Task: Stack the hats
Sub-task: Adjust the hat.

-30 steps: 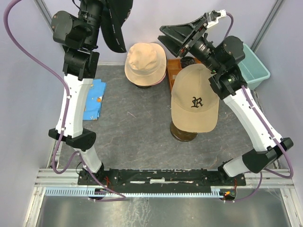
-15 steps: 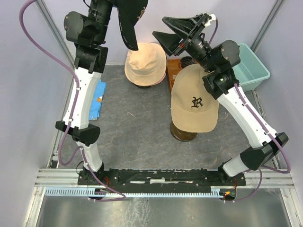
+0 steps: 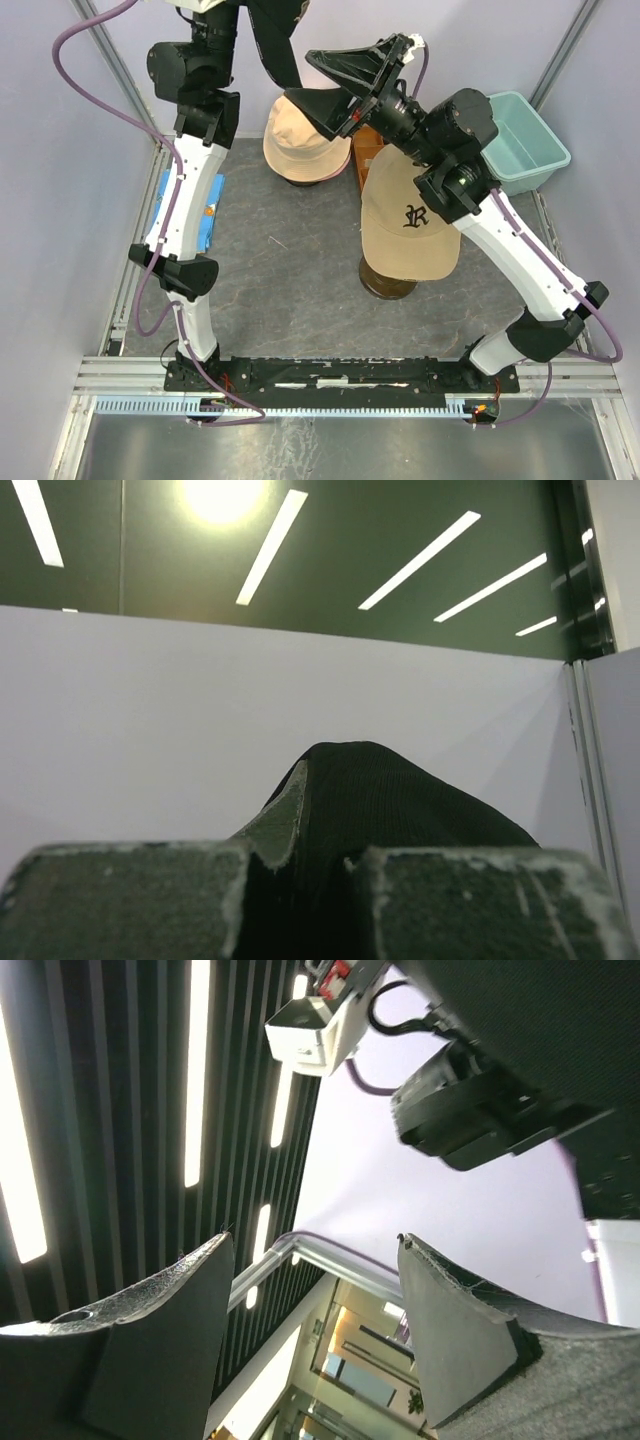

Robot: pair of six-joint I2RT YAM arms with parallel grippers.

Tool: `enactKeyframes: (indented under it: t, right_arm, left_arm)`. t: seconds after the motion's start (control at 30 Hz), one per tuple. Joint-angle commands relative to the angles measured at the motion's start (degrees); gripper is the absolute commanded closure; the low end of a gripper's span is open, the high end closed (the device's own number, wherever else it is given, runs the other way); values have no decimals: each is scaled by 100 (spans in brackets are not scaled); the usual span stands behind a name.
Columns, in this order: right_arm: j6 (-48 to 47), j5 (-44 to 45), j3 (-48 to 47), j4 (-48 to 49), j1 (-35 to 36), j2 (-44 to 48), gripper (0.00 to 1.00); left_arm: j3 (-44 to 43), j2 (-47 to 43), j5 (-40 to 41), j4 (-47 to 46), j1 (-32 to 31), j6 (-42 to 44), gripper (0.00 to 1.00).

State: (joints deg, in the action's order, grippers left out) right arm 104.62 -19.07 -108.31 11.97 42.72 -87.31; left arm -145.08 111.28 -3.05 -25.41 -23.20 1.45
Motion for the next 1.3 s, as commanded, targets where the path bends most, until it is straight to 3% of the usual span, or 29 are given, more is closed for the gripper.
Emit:
enactKeyframes:
  t: [0.0,0.33,0.63,1.27]
  right_arm:
    - [-305,300,-467,-241,374,-58,26]
    - [-767,1000,94,-355,1168,15,26]
    - [-1157,1254,-263,-498,1182,-150,26]
    - [-1169,1502,-303,-188,1125,-312,28]
  left_arm:
    - [-288,-173,196,-996,29,-278,97]
    - [-276,-462,273,-1169,33,-405,97]
    - [488,-1270,295,-1265,33,-411,97]
    - [1952,-2110,235,-1832,-172,-622,97]
